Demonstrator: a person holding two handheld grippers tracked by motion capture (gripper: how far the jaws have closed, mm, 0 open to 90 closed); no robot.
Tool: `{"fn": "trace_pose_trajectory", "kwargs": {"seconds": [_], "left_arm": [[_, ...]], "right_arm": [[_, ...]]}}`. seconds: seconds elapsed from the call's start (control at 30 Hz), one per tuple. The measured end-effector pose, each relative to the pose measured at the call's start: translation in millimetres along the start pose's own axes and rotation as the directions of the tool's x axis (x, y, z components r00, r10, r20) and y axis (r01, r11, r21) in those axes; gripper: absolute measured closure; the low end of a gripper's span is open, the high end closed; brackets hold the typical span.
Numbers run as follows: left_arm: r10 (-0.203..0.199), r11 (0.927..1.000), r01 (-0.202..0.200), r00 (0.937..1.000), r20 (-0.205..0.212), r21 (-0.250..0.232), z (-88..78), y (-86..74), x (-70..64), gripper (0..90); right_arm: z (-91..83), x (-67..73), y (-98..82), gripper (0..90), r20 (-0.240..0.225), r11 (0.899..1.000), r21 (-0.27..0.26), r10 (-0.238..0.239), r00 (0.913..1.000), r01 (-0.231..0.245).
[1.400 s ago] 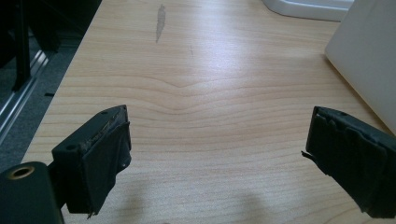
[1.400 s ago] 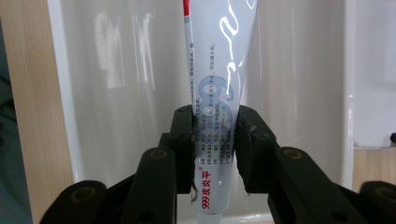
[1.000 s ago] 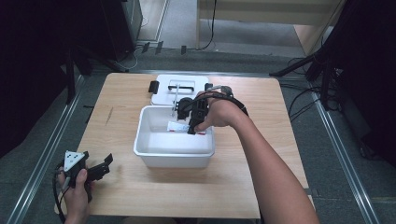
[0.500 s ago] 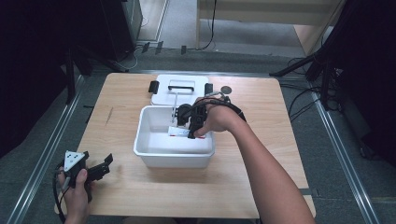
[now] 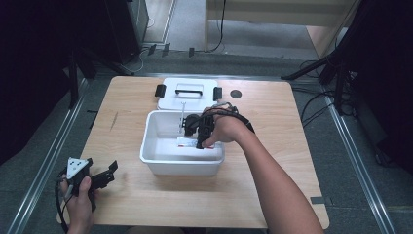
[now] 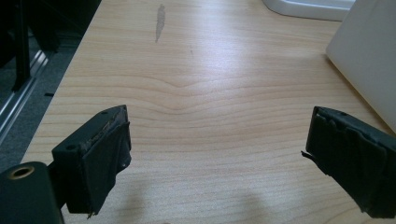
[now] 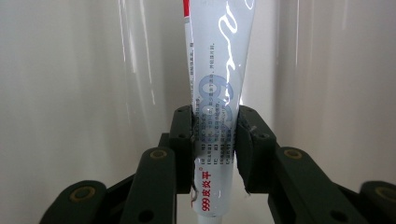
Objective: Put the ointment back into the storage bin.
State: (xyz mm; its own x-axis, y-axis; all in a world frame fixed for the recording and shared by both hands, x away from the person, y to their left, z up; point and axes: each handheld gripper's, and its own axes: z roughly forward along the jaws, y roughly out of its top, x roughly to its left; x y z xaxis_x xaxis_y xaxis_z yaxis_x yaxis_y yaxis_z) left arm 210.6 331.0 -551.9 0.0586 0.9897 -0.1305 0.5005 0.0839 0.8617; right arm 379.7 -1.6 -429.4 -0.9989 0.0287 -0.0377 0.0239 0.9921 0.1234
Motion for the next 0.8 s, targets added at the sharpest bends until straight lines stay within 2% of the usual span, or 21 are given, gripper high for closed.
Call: {"fn": "trace_pose_trajectory", "kwargs": {"seconds": [0.33,0.8], "left_arm": [[0.003,1.0,-0.003,1.0,0.0,0.001,-0.1,0.0,-0.3,7.2],[0.003,1.0,-0.003,1.0,0.0,0.006,0.0,0.1,-0.1,7.1]], "right_arm": [[6.8,1.6,-0.1,71.0,0.017,1.0,0.01,0.022,0.9996,-0.022],[14.6,1.8,-0.1,70.8,-0.004,1.0,0.018,0.024,0.9997,-0.024]]}}
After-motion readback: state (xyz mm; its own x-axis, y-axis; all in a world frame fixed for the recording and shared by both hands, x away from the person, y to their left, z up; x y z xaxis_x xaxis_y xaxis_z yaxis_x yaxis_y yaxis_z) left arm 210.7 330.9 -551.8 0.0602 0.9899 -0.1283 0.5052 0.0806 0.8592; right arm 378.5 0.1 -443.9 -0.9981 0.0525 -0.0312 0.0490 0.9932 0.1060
